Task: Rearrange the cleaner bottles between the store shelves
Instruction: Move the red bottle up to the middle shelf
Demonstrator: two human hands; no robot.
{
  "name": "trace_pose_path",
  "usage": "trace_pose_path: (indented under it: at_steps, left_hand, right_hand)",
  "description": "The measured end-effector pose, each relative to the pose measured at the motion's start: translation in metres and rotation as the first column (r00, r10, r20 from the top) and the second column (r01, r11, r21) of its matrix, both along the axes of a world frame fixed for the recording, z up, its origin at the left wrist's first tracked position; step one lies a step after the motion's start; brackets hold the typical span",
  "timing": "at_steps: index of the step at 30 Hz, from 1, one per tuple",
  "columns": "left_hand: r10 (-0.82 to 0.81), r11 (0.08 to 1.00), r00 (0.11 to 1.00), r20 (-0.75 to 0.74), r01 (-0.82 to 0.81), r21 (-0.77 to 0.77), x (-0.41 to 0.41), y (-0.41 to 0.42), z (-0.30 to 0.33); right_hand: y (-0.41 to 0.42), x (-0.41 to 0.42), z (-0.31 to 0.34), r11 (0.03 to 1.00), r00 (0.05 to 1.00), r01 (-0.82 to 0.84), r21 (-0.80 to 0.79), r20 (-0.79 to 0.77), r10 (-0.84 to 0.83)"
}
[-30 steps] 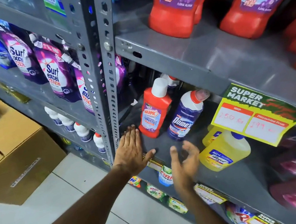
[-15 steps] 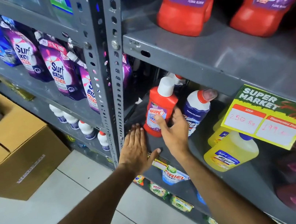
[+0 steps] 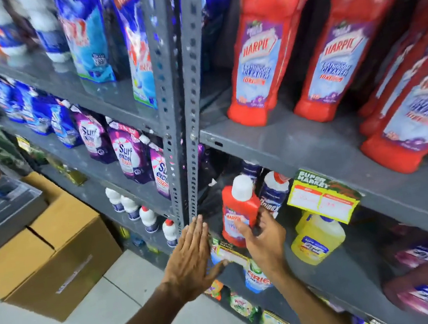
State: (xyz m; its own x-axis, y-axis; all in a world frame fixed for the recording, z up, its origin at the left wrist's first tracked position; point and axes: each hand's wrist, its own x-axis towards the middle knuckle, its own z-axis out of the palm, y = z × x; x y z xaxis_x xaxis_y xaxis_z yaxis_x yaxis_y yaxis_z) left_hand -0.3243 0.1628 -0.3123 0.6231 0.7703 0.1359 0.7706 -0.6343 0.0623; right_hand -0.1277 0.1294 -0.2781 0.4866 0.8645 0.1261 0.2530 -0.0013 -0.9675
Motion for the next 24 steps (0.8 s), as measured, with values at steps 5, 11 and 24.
trace_pose_path:
  at_steps: [5,11,24]
  left_hand:
    - [-0.041,0.995,0.997,0.06,0.035,0.095,-0.023,-0.013,0.061]
    - [-0.071,0.969,0.993,0.093,0.047,0.242,-0.032,0.012,0.133]
    - [-0.014,0.968,0.997,0.075,-0.005,0.25,0.063,0.053,0.238]
  right_hand:
    - [-0.041,-0.011,0.049,0.998,1.0,-0.02,0.066,0.013,0.019]
    - [-0.066,-0.014,0.139,0.967,0.992,-0.03,0.252,0.125,-0.002]
    - [-0.019,0.059,0.291,0.905,0.934,0.073,0.419,0.289,-0.21]
